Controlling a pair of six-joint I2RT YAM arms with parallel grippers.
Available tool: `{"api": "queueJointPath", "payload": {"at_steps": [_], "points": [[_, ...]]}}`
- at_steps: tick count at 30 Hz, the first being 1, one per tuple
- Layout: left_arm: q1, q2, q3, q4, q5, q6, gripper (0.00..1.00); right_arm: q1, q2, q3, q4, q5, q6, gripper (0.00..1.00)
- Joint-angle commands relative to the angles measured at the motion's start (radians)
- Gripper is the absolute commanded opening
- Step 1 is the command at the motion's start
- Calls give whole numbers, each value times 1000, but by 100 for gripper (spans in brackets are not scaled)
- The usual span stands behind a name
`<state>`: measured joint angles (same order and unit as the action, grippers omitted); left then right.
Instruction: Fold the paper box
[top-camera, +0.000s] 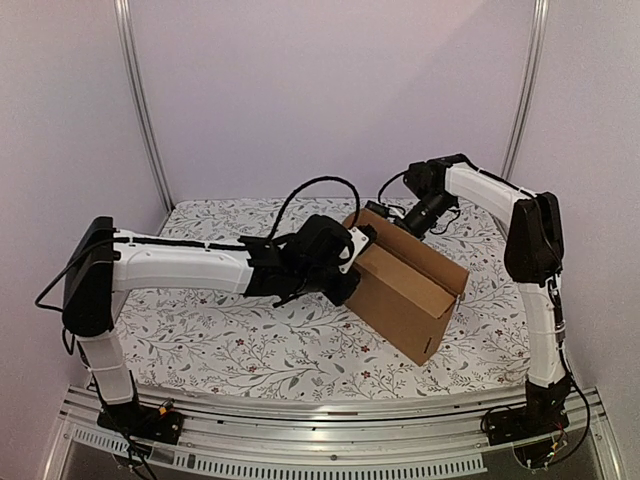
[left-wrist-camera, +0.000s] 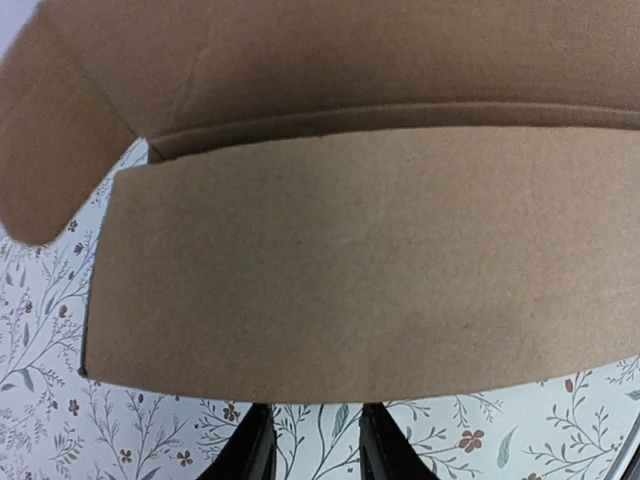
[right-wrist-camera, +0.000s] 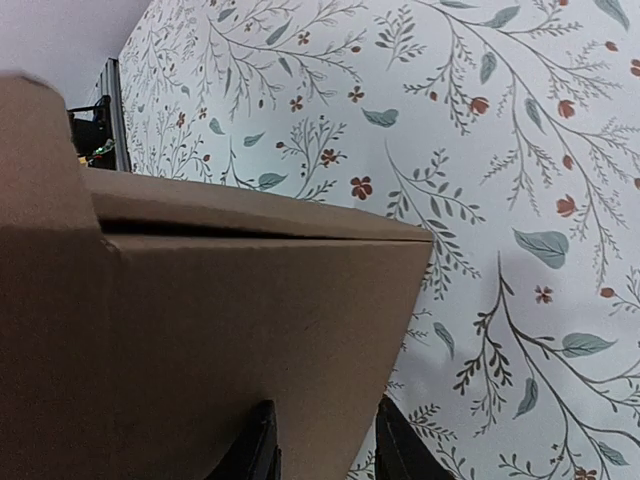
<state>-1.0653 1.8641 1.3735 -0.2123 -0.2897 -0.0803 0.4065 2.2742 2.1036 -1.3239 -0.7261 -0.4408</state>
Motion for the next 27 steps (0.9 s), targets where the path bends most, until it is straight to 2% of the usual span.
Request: {"api": "queueJointPath", "payload": {"at_steps": [1,11,17,21,27], "points": [[11,4,42,133,-53,-23,29,46,21,45,-12,-103,25,33],[15,14,23,173,-8,-73,29,85,29,39,-19,-68,46,32],[-7,-100,-142,194,-16,-118,29,43,13,38,-8,-27,84,33],[-37,-190,-268,266,-36,-121,30,33,-9,29,-10,2,77,33],[-58,-256,-302,245,-57,-92,33,27,-27,24,-23,12,62,34]]}}
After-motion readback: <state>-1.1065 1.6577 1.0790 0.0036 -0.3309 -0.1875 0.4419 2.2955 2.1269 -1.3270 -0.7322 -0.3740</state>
